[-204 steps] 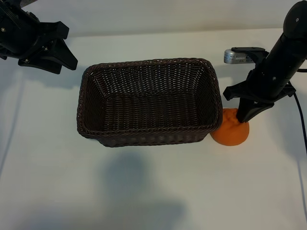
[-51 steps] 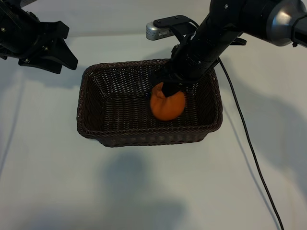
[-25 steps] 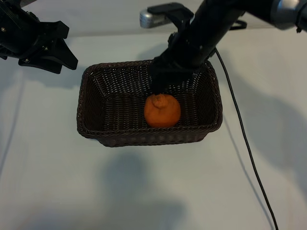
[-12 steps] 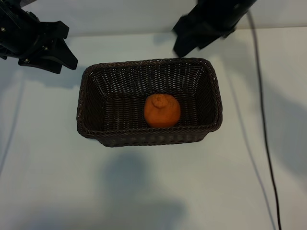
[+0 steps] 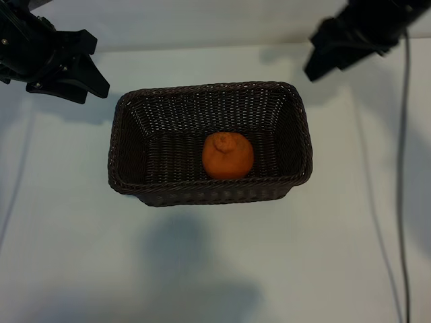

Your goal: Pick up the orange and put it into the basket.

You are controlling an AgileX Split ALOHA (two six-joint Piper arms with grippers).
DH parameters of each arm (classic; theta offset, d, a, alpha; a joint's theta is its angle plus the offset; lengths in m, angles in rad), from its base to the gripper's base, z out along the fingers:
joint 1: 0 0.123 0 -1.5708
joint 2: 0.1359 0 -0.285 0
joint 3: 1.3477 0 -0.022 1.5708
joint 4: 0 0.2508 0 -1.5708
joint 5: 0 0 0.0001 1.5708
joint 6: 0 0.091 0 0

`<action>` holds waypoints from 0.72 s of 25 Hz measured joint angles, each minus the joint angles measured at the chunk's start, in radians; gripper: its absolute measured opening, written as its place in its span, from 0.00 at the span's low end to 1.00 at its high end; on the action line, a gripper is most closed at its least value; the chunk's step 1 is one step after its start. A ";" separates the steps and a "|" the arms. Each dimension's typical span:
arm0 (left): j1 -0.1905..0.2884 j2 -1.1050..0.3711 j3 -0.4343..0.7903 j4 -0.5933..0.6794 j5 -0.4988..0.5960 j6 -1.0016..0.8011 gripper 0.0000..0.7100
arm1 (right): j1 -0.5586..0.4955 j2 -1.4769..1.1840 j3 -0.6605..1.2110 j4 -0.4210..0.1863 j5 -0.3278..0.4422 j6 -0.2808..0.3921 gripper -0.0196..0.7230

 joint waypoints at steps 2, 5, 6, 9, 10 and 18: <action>0.000 0.000 0.000 0.000 0.000 0.000 0.65 | -0.034 -0.019 0.048 0.001 0.000 -0.014 0.74; 0.000 0.000 0.000 0.000 0.000 0.000 0.65 | -0.080 -0.055 0.098 0.018 0.000 -0.037 0.74; 0.000 0.000 0.000 0.000 0.000 0.000 0.65 | -0.090 -0.064 0.108 0.020 0.000 -0.043 0.74; 0.000 0.000 0.000 0.000 0.000 0.000 0.65 | -0.114 -0.083 0.124 0.023 0.000 -0.056 0.74; 0.000 0.000 0.000 0.000 0.000 0.001 0.65 | -0.118 -0.086 0.126 0.023 0.001 -0.057 0.74; 0.000 0.000 0.000 0.000 0.000 0.011 0.65 | -0.125 -0.090 0.133 0.023 -0.001 -0.065 0.74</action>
